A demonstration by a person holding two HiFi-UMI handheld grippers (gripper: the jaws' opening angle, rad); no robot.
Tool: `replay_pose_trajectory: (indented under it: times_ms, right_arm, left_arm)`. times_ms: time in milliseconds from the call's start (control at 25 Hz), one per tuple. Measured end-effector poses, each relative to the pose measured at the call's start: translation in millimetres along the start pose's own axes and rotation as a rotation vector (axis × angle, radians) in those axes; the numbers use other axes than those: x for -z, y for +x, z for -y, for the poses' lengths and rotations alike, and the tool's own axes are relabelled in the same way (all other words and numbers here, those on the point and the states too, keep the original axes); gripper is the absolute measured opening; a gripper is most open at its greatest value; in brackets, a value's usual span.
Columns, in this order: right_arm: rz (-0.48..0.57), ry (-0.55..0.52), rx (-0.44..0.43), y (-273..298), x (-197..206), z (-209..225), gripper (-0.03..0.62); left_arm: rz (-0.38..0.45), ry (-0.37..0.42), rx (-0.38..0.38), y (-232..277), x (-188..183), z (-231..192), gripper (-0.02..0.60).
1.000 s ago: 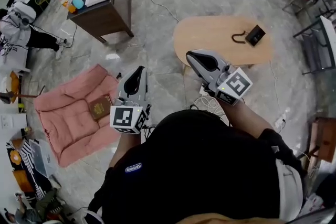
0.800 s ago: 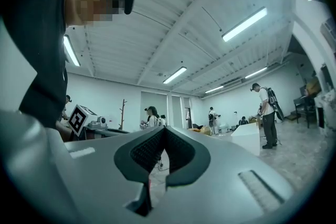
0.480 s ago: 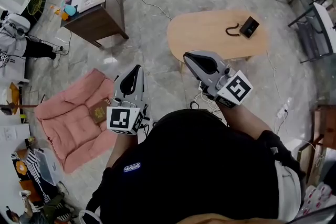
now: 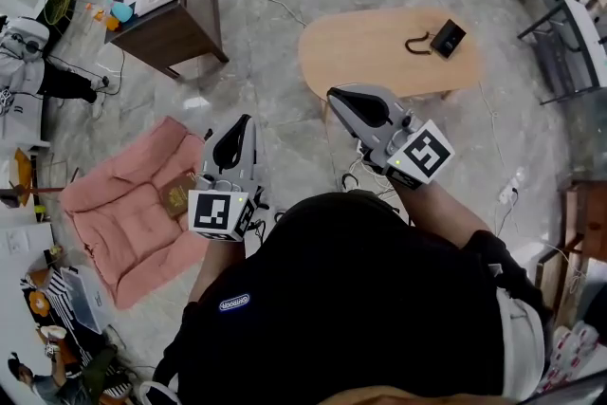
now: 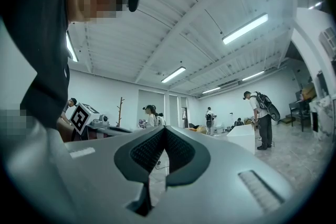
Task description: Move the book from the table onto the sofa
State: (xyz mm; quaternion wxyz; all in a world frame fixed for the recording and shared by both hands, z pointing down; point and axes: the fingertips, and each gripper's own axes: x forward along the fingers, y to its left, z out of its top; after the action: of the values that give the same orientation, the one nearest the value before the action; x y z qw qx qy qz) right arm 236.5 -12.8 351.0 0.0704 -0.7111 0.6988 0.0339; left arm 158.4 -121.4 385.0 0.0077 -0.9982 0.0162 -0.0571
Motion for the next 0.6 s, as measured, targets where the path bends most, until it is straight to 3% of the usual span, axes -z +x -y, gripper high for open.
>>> replay_pose_trajectory:
  times_ms: [600]
  right_arm:
    - [-0.006, -0.013, -0.002, 1, -2, 1, 0.029]
  left_arm:
    - [-0.028, 0.003, -0.011, -6, 11, -2, 0.002]
